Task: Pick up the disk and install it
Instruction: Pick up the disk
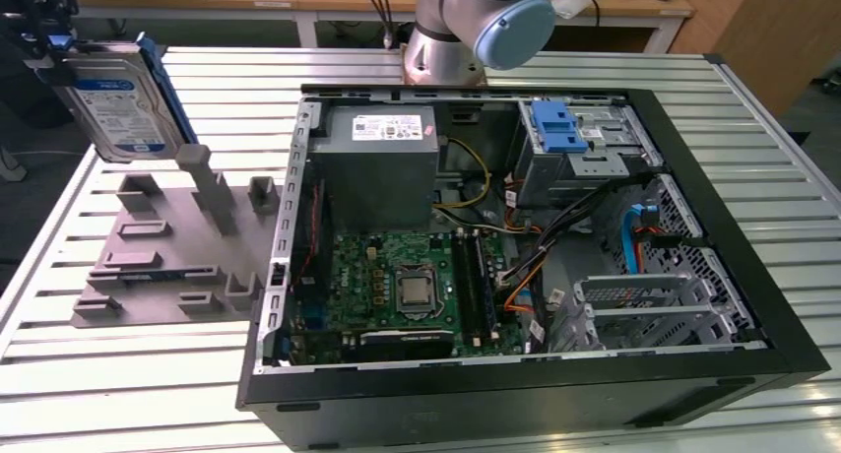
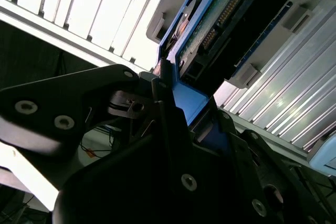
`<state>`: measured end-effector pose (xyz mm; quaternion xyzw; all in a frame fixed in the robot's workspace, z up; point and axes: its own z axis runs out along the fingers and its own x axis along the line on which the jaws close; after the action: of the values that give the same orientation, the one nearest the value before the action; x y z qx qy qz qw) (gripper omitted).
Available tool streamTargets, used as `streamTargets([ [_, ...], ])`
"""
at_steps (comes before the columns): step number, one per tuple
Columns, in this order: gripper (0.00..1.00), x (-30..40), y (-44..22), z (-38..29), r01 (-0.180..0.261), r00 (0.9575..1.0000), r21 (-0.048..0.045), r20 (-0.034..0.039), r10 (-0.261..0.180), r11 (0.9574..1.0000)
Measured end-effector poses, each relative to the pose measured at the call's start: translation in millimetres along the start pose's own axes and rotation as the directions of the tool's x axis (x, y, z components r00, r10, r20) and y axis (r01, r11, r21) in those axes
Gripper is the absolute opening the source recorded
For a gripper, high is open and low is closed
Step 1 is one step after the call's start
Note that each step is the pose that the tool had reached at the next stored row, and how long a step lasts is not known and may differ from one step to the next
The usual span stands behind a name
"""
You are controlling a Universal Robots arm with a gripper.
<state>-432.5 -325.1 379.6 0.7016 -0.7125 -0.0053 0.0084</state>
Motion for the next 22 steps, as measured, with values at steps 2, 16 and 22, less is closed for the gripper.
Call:
streamTargets([
  [2, 0.36, 0.0, 0.0, -0.8, 0.000, 1.0000, 0.0002, 0.0000, 0.000, 1.0000],
  [16, 0.36, 0.0, 0.1, -4.9, 0.000, 1.0000, 0.0000, 0.0000, 0.000, 1.0000],
  [22, 0.36, 0.0, 0.1, -6.5, 0.000, 1.0000, 0.0001, 0.0000, 0.000, 1.0000],
])
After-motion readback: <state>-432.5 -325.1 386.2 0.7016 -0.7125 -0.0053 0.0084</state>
